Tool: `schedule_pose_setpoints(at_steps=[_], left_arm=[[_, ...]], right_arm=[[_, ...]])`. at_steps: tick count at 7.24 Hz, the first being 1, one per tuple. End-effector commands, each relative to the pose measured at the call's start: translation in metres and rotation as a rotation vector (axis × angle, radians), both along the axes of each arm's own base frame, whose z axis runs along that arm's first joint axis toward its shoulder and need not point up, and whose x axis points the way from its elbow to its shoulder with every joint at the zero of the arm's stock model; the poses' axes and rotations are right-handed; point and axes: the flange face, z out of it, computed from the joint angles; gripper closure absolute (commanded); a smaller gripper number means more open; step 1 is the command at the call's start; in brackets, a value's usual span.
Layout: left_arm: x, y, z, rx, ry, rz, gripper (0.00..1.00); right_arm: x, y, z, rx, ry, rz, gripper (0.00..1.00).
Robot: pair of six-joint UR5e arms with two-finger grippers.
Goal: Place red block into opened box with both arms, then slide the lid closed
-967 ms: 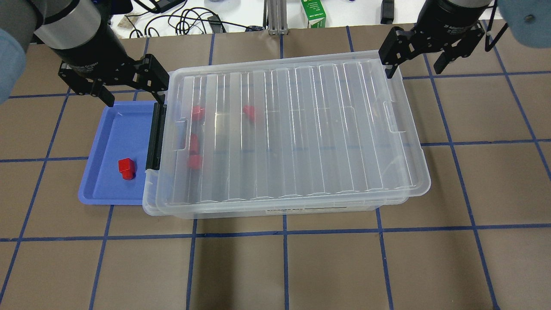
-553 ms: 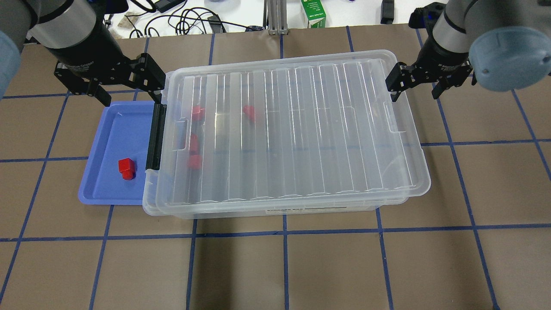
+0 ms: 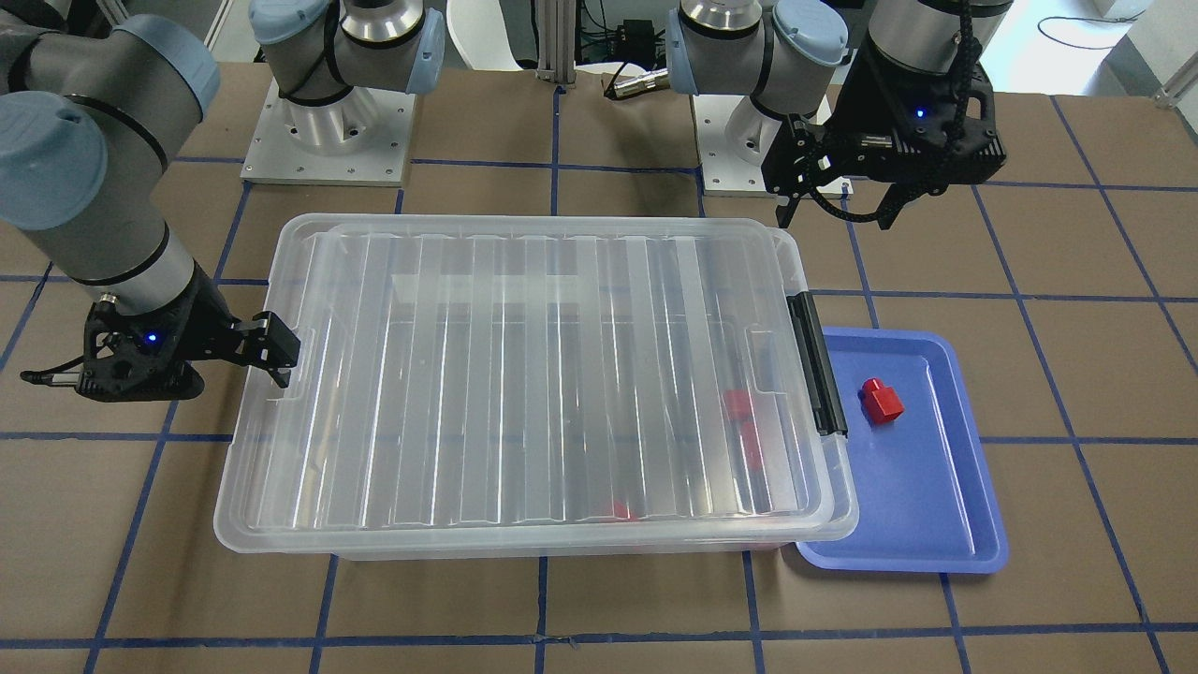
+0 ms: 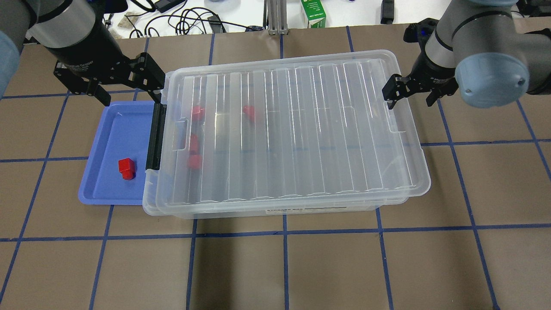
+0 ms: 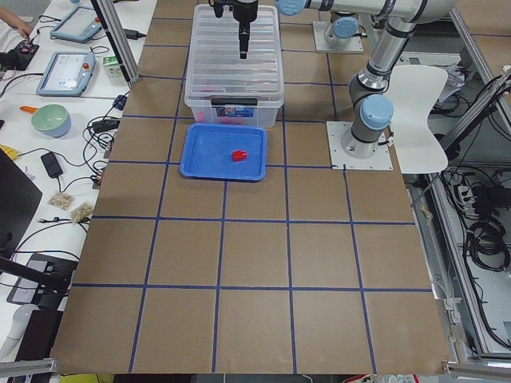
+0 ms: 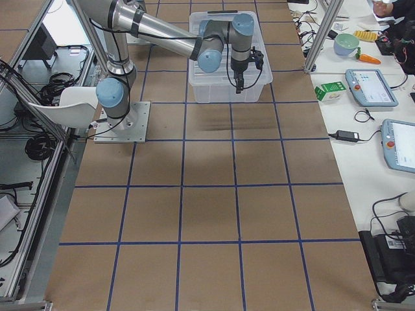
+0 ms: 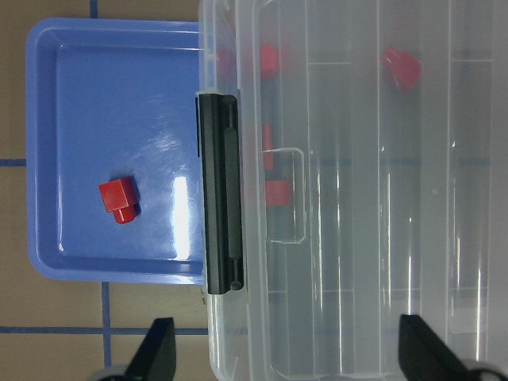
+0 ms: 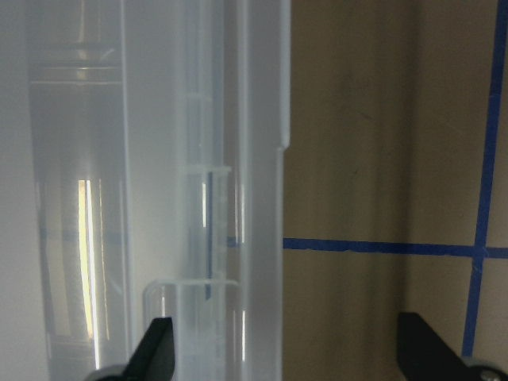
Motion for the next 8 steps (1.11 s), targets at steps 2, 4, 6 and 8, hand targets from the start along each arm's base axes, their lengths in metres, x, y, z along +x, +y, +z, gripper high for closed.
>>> schedule_pose_setpoints(at_steps=[2, 4, 6, 8], left_arm=[[0.001, -0.003, 0.003, -0.007, 0.002, 0.003, 0.0], [0.001, -0.002, 0.001, -0.004, -0.005, 0.001, 0.0], [0.019, -0.008, 0.007, -0.016, 0.007, 0.039, 0.0], [0.055, -0.017, -0.005, 0.009, 0.011, 0.07, 0.0]], right_arm=[[-0.027, -0.002, 0.0, -0.005, 0.006, 0.022, 0.01], [-0.056, -0.002, 0.0, 0.002, 0.006, 0.013, 0.0], [-0.071, -0.003, 0.002, -0.003, 0.011, 0.025, 0.0], [-0.079, -0.003, 0.005, 0.006, 0.067, 0.021, 0.0]])
